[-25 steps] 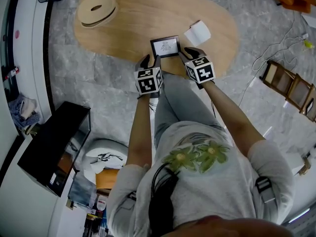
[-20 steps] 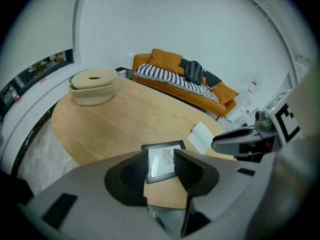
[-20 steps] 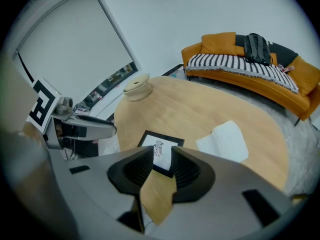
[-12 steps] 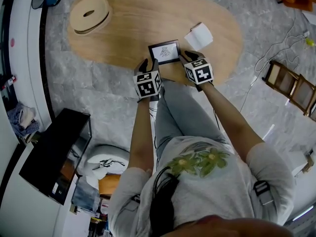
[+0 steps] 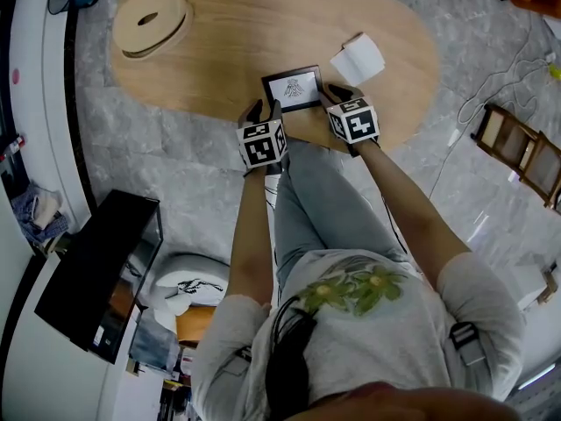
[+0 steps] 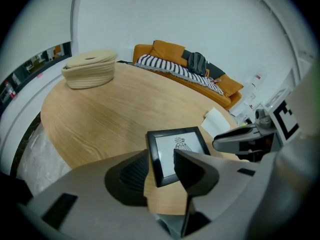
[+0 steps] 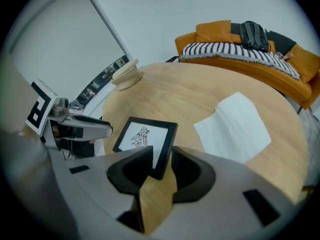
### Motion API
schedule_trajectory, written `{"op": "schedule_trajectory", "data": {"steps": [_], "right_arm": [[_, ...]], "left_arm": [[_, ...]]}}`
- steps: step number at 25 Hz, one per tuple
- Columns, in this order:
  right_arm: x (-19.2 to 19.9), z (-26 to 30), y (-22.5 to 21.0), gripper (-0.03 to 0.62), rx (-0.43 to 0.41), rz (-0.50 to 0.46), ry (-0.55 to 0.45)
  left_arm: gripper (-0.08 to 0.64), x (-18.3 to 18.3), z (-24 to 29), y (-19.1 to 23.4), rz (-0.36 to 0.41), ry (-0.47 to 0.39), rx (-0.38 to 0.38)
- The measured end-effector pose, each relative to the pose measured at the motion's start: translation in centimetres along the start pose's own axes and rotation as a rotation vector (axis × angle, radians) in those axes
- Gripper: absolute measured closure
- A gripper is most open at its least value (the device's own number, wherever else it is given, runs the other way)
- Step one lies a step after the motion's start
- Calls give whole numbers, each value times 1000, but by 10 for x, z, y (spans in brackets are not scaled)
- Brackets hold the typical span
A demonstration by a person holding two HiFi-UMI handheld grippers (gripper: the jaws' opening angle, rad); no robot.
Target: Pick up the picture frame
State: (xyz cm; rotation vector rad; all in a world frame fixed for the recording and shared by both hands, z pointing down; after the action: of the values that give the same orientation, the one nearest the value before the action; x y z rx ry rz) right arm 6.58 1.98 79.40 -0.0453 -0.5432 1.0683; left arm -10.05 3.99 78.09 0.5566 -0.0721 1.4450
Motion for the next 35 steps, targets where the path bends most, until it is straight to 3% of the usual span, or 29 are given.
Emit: {"op": "schedule_trajectory", "data": {"steps": [19,25,31,35], "right_arm": [[11,27,-6,469,-40,0,50],[10,28,-2,477,-45,-13,34],[12,27,-1,502,-51,34,16],[11,26,-1,511,-50,49,17]], "left_arm": [[431,23,36,15,-41,83,-37],[453,24,37,15,-37,69,-20],[457,26,37,15,-111,61,19],[471,26,37,15,-121,65,34]]}}
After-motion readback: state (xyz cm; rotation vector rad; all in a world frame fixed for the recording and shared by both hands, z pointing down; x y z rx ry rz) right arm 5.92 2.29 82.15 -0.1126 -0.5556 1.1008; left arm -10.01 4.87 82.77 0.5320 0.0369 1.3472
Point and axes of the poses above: the fingertips, and each gripper's own axes: z forward along the fingers, y to its left, x out of its underside, the point moved 2 cm from there along -z, backward along the fingers, and after that the axes turned 6 degrees about -z, right-handed, at the moved point
